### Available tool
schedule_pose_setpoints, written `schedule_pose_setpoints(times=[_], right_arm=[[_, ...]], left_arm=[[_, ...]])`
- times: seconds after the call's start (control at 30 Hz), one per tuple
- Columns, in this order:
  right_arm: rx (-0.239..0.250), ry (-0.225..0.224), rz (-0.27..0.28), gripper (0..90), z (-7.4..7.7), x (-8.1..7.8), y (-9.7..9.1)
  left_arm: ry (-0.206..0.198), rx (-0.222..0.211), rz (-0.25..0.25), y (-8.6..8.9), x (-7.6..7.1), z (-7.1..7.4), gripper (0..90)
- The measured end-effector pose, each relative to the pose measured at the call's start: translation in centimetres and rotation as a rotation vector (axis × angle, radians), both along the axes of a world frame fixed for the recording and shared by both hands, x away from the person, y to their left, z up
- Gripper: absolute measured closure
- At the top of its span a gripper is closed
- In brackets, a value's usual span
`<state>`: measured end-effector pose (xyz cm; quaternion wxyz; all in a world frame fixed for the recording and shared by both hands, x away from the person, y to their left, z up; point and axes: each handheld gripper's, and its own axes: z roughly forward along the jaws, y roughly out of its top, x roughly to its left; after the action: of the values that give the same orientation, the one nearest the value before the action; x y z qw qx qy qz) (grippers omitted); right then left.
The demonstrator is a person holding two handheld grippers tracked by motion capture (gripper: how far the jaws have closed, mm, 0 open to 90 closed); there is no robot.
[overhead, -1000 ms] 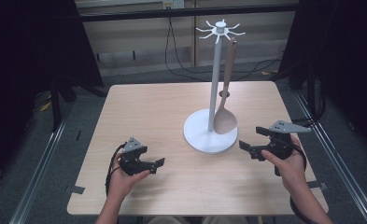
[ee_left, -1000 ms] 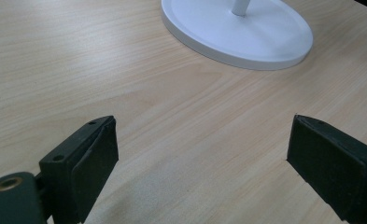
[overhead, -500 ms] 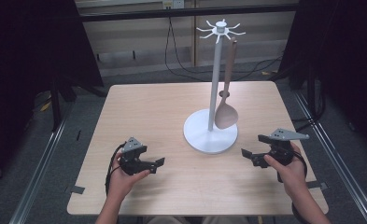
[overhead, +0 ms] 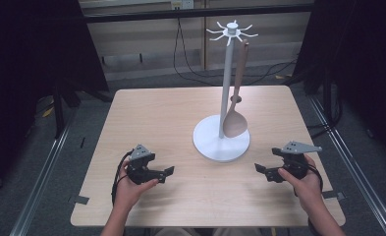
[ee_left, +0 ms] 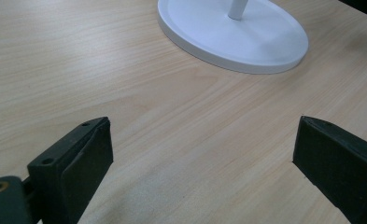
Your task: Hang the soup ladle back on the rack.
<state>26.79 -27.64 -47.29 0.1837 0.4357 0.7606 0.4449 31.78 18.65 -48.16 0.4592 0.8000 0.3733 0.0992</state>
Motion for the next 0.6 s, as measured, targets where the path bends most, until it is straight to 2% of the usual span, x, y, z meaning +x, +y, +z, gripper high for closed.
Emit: schedule_pose_setpoints(times=[0.3,0.6], right_arm=[[-0.028,0.007,0.009,6.7,-0.9,0.0,-0.5],[-0.085,0.009,0.016,6.7,-1.1,-0.2,-0.5]], left_arm=[[-0.004,0.0,-0.001,-0.2,0.0,0.0,3.6],[0.005,-0.006,-0.004,-0.3,0.1,-0.2,2.9]])
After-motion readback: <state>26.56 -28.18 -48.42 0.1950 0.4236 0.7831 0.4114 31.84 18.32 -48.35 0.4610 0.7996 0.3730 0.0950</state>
